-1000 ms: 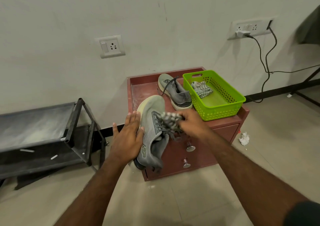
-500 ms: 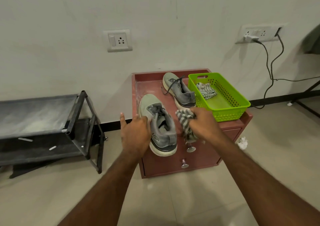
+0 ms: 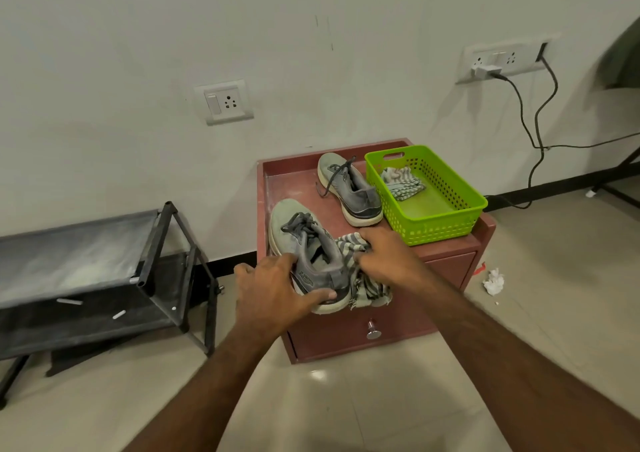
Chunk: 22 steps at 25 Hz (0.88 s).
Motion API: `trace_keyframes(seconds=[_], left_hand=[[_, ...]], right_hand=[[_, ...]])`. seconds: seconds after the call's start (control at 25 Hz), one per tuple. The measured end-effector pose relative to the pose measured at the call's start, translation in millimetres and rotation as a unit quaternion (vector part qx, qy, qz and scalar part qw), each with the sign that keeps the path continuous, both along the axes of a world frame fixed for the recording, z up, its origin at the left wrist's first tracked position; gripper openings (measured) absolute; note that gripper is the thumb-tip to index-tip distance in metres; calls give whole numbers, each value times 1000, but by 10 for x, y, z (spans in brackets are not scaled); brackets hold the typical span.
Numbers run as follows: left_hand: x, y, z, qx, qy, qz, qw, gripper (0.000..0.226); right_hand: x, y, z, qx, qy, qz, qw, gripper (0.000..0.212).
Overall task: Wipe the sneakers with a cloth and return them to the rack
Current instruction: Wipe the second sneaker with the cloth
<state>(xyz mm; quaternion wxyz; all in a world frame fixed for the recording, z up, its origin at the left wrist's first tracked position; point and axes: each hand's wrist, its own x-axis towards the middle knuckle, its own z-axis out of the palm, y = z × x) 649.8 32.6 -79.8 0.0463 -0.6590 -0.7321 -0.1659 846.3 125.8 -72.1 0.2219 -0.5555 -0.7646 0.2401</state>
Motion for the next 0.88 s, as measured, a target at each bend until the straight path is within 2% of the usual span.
trace_keyframes(seconds=[0.2,0.36,0.44,0.52,0.6,0.76,0.88], left_hand=[[-22,383,27,16,-69,18,997,57],[36,586,-14,30,-112,14,993,52],[44,656,-21,42,-158,21,986,52],[52,711,-41,54,-220,49,973,49],[86,738,-33,74,-253,81,961,47],[142,735,-40,84,-221,89,968,44],[118,727,-55,63,-251,48,965,31]], right_hand=[[41,132,-16,4,43,-33,999,6],[-74,189,-16,12,59,-60,996,3],[-152,187,-12,1,72,-75,995,20],[-233,176,-19,-20,92,-82,992,29],[-298,182,-54,-56,160,-102,980,31],[-278,248,-151,-155,313,-149,925,26],[-195,288,-189,-142,316,-160,924,30]])
